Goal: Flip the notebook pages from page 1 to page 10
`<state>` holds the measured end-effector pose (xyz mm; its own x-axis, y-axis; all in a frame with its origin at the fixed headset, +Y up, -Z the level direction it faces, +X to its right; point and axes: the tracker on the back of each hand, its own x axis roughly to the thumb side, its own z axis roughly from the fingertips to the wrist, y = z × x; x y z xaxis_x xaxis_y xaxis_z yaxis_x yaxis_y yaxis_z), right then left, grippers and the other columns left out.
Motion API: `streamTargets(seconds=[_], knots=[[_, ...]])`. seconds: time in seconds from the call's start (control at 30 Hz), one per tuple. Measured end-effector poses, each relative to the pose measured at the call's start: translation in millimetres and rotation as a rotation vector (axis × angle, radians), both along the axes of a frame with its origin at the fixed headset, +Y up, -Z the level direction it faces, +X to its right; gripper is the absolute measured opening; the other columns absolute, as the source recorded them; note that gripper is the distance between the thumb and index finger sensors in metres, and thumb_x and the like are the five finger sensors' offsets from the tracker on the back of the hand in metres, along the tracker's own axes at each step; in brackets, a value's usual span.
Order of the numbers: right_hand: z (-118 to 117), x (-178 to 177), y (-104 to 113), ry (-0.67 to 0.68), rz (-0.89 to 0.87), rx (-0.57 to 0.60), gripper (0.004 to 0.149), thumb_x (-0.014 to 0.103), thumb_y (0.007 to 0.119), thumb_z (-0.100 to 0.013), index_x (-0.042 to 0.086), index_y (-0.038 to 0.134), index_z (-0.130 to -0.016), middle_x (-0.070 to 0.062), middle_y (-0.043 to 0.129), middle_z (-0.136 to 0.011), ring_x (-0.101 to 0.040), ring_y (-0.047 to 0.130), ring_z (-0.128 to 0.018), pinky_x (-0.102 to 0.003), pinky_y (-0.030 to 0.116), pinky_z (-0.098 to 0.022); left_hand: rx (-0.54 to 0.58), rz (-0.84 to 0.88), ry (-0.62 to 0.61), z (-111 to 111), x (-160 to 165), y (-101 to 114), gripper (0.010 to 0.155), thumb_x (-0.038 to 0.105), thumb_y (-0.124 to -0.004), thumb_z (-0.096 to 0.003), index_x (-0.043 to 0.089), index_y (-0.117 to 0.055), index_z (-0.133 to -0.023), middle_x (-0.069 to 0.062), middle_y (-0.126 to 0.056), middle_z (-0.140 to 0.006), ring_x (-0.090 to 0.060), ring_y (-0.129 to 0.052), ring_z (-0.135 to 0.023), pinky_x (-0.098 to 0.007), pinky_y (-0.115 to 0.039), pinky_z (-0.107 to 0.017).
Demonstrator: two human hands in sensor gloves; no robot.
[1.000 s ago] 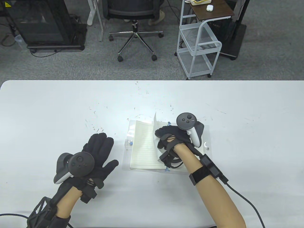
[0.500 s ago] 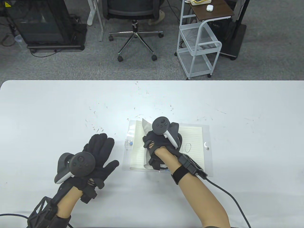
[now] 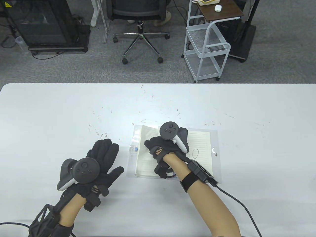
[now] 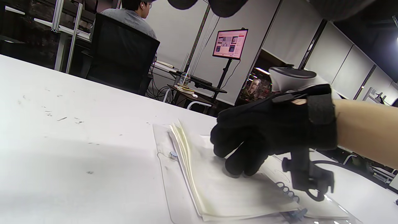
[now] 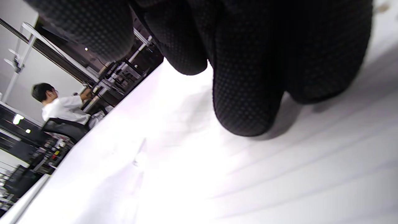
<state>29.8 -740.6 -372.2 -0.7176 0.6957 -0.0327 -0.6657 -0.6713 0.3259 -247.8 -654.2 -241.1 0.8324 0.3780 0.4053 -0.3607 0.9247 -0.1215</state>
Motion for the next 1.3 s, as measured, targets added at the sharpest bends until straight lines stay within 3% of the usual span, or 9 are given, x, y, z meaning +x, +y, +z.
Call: streamTargets(seconds=[0.27, 0.5, 0.73, 1.0, 1.07, 1.17, 1.3], knots=[[23.4, 68.5, 40.9, -0.025, 0.034, 0.194, 0.062, 0.053, 0.076, -0.05, 0.006, 0.068, -0.089, -0.032, 0.075, -0.089, -0.044, 0.099, -0.063, -0.058, 0.083, -0.041, -0.003, 0.002, 0.015, -1.0, -1.4, 0.2, 0.085, 0.068, -0.064, -0.0458, 0.022, -0.042, -0.114, -0.012, -0.03, -0.119, -0.048, -0.027, -0.114, -0.071, -0.039, -0.074], [49.7, 126.8, 57.2, -0.066, 0.091, 0.277, 0.065, 0.055, 0.076, -0.05, 0.006, 0.065, -0.091, -0.032, 0.071, -0.092, -0.048, 0.093, -0.069, -0.061, 0.079, -0.045, -0.016, 0.004, 0.038, -2.9, -3.7, -1.3, 0.085, 0.068, -0.064, -0.0458, 0.022, -0.042, -0.114, -0.012, -0.029, -0.119, -0.048, -0.027, -0.114, -0.071, -0.039, -0.074], [73.9, 166.4, 60.0, -0.077, 0.181, 0.343, 0.066, 0.057, 0.075, -0.049, 0.006, 0.065, -0.091, -0.032, 0.07, -0.093, -0.049, 0.091, -0.07, -0.062, 0.078, -0.046, -0.028, 0.003, 0.052, -4.0, -5.6, -1.7, 0.085, 0.068, -0.064, -0.0459, 0.022, -0.042, -0.114, -0.012, -0.03, -0.119, -0.048, -0.026, -0.114, -0.071, -0.039, -0.074], [99.4, 199.8, 49.2, -0.048, 0.374, 0.427, 0.071, 0.061, 0.072, -0.049, 0.007, 0.061, -0.094, -0.031, 0.065, -0.097, -0.053, 0.082, -0.078, -0.066, 0.071, -0.051, -0.049, -0.001, 0.069, -6.9, -7.8, -4.6, 0.085, 0.068, -0.064, -0.0454, 0.022, -0.042, -0.114, -0.012, -0.029, -0.119, -0.048, -0.026, -0.114, -0.071, -0.039, -0.074], [103.4, 204.3, 46.1, -0.028, 0.418, 0.426, 0.073, 0.063, 0.071, -0.049, 0.009, 0.058, -0.096, -0.03, 0.06, -0.101, -0.056, 0.074, -0.083, -0.069, 0.066, -0.054, -0.057, -0.003, 0.072, -7.6, -8.2, -5.8, 0.085, 0.068, -0.064, -0.0458, 0.022, -0.042, -0.114, -0.012, -0.029, -0.119, -0.048, -0.026, -0.114, -0.071, -0.039, -0.074], [107.3, 208.9, 42.4, -0.021, 0.453, 0.412, 0.077, 0.066, 0.068, -0.049, 0.011, 0.051, -0.099, -0.029, 0.049, -0.106, -0.06, 0.057, -0.091, -0.077, 0.046, -0.058, -0.065, -0.006, 0.077, -8.4, -8.4, -7.2, 0.085, 0.068, -0.064, -0.0459, 0.022, -0.042, -0.114, -0.012, -0.029, -0.119, -0.048, -0.026, -0.114, -0.071, -0.039, -0.074], [112.7, 214.7, 33.5, 0.002, 0.529, 0.435, 0.081, 0.071, 0.061, -0.048, 0.013, 0.044, -0.101, -0.028, 0.04, -0.109, -0.061, 0.045, -0.095, -0.08, 0.036, -0.058, -0.071, -0.002, 0.087, -8.9, -8.3, -7.9, 0.085, 0.068, -0.064, -0.0454, 0.022, -0.042, -0.114, -0.012, -0.029, -0.119, -0.048, -0.026, -0.114, -0.071, -0.039, -0.074]])
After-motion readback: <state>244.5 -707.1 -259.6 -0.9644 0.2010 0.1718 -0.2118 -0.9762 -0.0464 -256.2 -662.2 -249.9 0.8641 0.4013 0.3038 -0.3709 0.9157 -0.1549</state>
